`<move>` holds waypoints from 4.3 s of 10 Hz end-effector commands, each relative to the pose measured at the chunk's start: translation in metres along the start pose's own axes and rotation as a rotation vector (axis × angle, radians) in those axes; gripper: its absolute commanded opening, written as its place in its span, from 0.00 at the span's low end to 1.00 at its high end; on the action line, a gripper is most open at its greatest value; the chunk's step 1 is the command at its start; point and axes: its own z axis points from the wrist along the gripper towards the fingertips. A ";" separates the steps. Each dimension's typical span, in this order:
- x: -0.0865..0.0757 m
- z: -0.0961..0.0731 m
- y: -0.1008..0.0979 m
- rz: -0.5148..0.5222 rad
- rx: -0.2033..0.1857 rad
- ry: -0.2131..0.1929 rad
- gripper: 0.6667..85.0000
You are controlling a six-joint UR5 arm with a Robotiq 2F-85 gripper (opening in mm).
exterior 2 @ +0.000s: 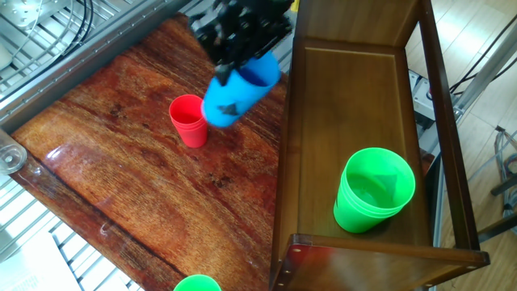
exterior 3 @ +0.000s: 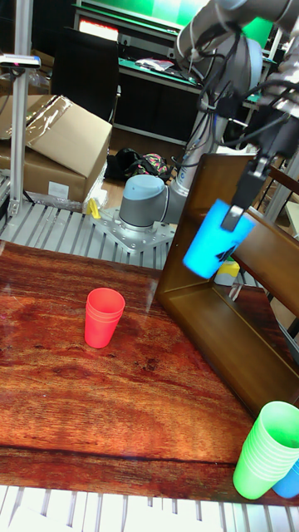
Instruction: Take the cups off the shelf and stack them together
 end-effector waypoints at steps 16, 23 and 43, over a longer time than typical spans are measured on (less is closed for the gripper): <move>0.102 0.101 0.011 -0.062 -0.037 0.034 0.01; 0.122 0.135 0.035 -0.091 -0.021 -0.007 0.01; 0.142 0.113 0.077 0.134 -0.203 0.086 0.01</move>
